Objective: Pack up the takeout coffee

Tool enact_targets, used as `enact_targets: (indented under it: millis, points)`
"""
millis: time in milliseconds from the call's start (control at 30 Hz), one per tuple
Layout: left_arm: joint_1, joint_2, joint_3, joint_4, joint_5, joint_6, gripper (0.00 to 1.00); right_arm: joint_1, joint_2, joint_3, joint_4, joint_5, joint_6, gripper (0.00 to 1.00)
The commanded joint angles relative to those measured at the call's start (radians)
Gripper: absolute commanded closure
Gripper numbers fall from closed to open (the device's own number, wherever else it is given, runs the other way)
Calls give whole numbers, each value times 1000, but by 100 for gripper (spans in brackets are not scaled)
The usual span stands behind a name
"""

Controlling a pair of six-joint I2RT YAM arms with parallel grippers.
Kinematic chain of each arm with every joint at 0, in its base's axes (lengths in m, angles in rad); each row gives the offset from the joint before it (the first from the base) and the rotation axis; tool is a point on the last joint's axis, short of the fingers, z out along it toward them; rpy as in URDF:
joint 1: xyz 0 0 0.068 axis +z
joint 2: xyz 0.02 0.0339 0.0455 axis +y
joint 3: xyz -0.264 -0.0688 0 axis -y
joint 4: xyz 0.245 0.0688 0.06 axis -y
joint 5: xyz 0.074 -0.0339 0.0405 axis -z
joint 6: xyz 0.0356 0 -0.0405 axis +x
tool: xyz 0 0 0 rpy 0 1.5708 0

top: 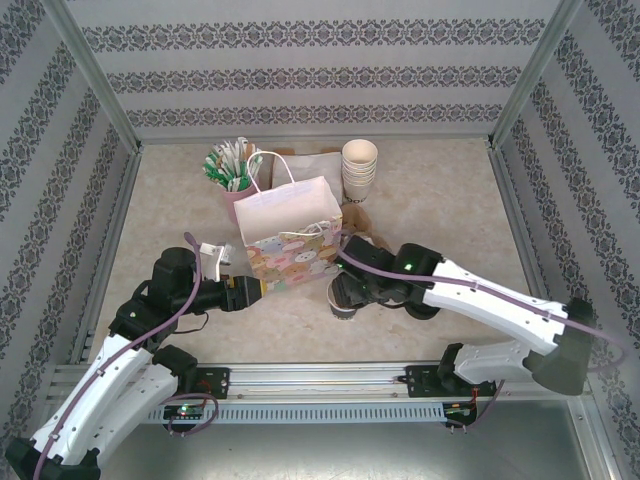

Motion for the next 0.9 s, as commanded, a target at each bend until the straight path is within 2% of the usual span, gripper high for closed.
enact_targets:
  millis: [0,867]
  points:
    - [-13,0,-5,15,-12,9,41,18,37,29,-29,29,-22,30]
    - [-13,1,-6,15,-10,8,41,24,115,29,19,51,-24,29]
